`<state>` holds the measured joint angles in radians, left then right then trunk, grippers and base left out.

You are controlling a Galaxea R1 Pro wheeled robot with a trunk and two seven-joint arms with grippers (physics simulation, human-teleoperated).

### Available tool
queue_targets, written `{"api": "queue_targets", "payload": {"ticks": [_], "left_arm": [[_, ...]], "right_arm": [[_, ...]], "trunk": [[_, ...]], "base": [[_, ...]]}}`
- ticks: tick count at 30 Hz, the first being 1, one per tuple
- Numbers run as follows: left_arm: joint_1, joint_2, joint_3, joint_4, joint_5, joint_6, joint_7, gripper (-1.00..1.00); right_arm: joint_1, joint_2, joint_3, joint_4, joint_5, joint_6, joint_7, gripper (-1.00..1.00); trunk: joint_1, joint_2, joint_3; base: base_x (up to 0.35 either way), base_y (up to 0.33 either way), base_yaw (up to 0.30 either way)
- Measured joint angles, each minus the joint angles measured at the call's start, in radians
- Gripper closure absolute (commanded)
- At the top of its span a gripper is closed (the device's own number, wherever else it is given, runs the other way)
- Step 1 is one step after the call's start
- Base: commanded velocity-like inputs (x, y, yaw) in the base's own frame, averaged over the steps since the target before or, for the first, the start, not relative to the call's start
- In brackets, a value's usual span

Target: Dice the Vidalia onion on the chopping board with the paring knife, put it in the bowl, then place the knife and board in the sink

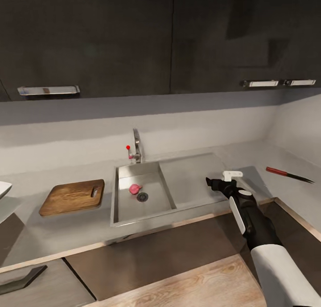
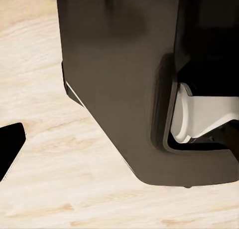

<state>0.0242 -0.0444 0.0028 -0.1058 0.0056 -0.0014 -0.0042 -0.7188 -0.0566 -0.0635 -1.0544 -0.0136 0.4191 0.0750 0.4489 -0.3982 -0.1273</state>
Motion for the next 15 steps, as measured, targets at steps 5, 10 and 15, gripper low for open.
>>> {"api": "queue_targets", "payload": {"ticks": [5,10,15], "left_arm": [[0.0,-0.001,0.0,0.0,0.0,0.0,0.0,-1.0],[0.0,-0.001,0.0,0.0,0.0,0.0,0.0,-1.0],[0.0,-0.004,0.0,0.001,0.0,0.0,0.0,-1.0]], "right_arm": [[0.0,0.0,-0.002,-0.001,0.0,0.0,0.0,-1.0],[0.0,0.001,-0.002,-0.002,-0.001,0.008,0.0,-1.0],[0.0,0.001,-0.004,-0.01,-0.002,0.059,0.0,-1.0]], "trunk": [[0.0,0.0,0.0],[0.0,0.0,0.0],[0.0,0.0,0.0]], "base": [[0.242,0.057,0.0],[0.23,0.011,0.0],[0.237,-0.123,-0.131]]}}
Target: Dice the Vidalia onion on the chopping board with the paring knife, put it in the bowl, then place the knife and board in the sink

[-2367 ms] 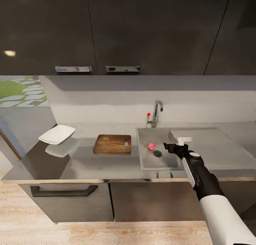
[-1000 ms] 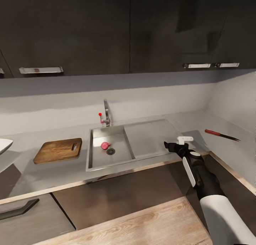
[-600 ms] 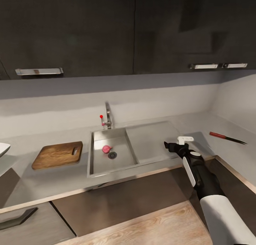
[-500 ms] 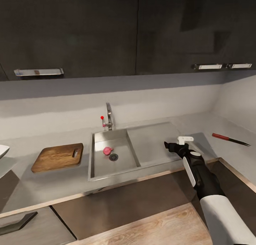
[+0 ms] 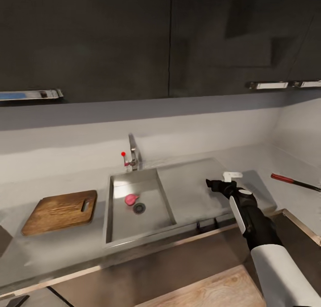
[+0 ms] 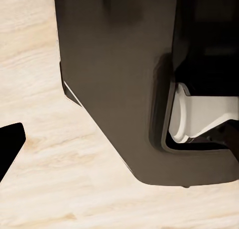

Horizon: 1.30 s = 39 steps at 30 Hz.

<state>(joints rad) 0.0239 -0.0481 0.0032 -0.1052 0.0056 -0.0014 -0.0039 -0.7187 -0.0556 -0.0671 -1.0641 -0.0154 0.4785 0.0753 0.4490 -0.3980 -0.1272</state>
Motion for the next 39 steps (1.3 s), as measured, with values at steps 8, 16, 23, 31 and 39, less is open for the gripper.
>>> {"api": "queue_targets", "payload": {"ticks": [8,16,23,31,39], "left_arm": [[0.0,-0.003,0.0,0.0,0.0,0.0,0.0,-1.0],[0.0,-0.004,0.001,0.0,0.0,0.0,0.0,-1.0],[0.0,-0.009,0.001,0.0,0.0,0.0,0.0,-1.0],[0.0,-0.013,0.001,0.0,0.0,0.0,0.0,-1.0],[0.0,-0.012,0.0,0.0,0.0,0.0,0.0,-1.0]], "right_arm": [[0.0,0.0,-0.023,-0.031,0.0,0.025,0.0,-1.0],[0.0,0.011,-0.06,-0.037,0.0,0.028,-0.014,-1.0],[0.0,0.048,-0.082,-0.038,-0.034,0.042,-0.127,-1.0],[0.0,0.059,-0.084,-0.037,-0.121,0.045,-0.204,-1.0],[0.0,0.06,-0.084,-0.037,-0.135,0.045,-0.212,-1.0]], "trunk": [[0.0,0.0,0.0],[0.0,0.0,0.0],[0.0,0.0,0.0],[0.0,0.0,0.0],[0.0,0.0,0.0]], "base": [[0.223,-0.151,-0.066],[0.116,-0.144,-0.001],[0.009,-0.012,0.0],[0.001,-0.001,0.0],[0.0,0.0,0.0]]}}
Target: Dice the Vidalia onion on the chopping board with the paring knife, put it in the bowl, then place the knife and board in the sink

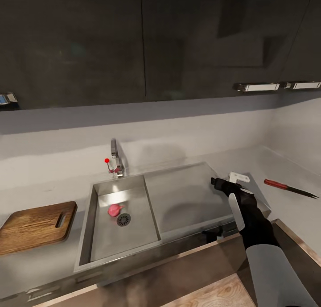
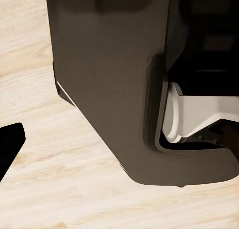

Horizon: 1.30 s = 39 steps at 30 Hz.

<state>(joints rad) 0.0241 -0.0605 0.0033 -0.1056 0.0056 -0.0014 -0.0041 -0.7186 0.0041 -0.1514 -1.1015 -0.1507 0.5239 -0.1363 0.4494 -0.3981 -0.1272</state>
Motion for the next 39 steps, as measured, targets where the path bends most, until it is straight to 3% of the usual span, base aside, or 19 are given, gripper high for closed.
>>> {"api": "queue_targets", "payload": {"ticks": [6,13,21,25,39], "left_arm": [[0.0,-0.001,0.0,0.0,0.0,0.0,0.0,-1.0],[0.0,0.003,0.0,0.0,0.0,0.0,0.001,-1.0],[0.0,0.039,-0.002,0.005,0.001,0.004,0.001,-1.0],[0.0,0.048,-0.002,0.05,0.001,0.005,0.001,-1.0],[0.0,0.053,-0.002,0.064,0.0,0.003,0.001,-1.0]], "right_arm": [[0.0,0.0,-0.015,0.0,-0.002,0.0,-0.002,-1.0],[0.0,0.0,-0.069,0.0,-0.003,0.0,-0.002,-1.0],[0.0,0.0,-0.081,0.0,-0.003,-0.001,-0.001,-1.0],[0.0,0.0,-0.108,0.0,-0.004,0.0,-0.001,-1.0],[0.0,0.0,-0.113,-0.02,-0.008,0.001,-0.001,-1.0]], "trunk": [[0.0,0.0,0.0],[0.0,0.0,0.0],[0.0,0.0,0.0],[0.0,0.0,0.0],[0.0,0.0,0.0]], "base": [[0.097,-0.054,0.0],[0.175,-0.136,0.0],[0.035,-0.024,0.0],[0.002,-0.002,0.0],[0.0,0.0,0.0]]}}
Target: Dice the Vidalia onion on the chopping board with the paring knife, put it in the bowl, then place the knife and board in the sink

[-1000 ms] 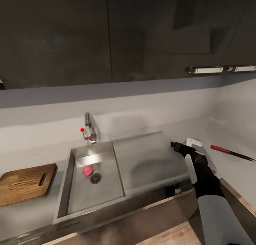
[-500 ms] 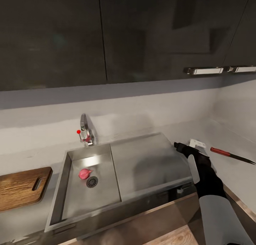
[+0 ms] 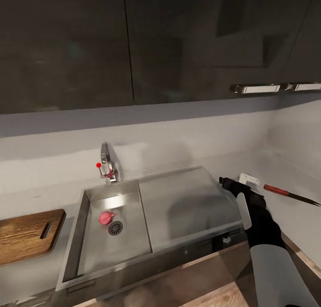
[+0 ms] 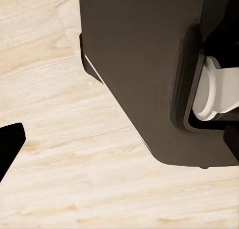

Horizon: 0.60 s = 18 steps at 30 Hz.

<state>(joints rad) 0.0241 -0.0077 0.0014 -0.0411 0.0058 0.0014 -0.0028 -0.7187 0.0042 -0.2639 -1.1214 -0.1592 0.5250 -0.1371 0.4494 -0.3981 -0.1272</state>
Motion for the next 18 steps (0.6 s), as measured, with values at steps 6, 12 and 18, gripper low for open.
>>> {"api": "queue_targets", "payload": {"ticks": [6,12,18], "left_arm": [[0.0,0.0,0.0,0.0,0.0,0.0,0.0,-1.0],[0.0,-0.001,-0.001,0.001,0.0,0.0,0.0,-1.0],[0.0,-0.001,-0.001,0.001,0.0,0.0,0.0,-1.0]], "right_arm": [[0.0,0.0,0.0,-0.01,-0.002,0.0,0.0,-1.0],[0.0,0.0,0.0,-0.013,-0.003,0.001,0.001,-1.0],[0.0,0.0,0.0,-0.015,-0.003,0.002,0.001,-1.0]], "trunk": [[0.0,0.0,0.0],[0.0,0.0,0.0],[0.0,0.0,0.0]], "base": [[0.0,0.0,-0.016],[0.0,0.0,-0.205],[0.0,0.0,-0.283]]}}
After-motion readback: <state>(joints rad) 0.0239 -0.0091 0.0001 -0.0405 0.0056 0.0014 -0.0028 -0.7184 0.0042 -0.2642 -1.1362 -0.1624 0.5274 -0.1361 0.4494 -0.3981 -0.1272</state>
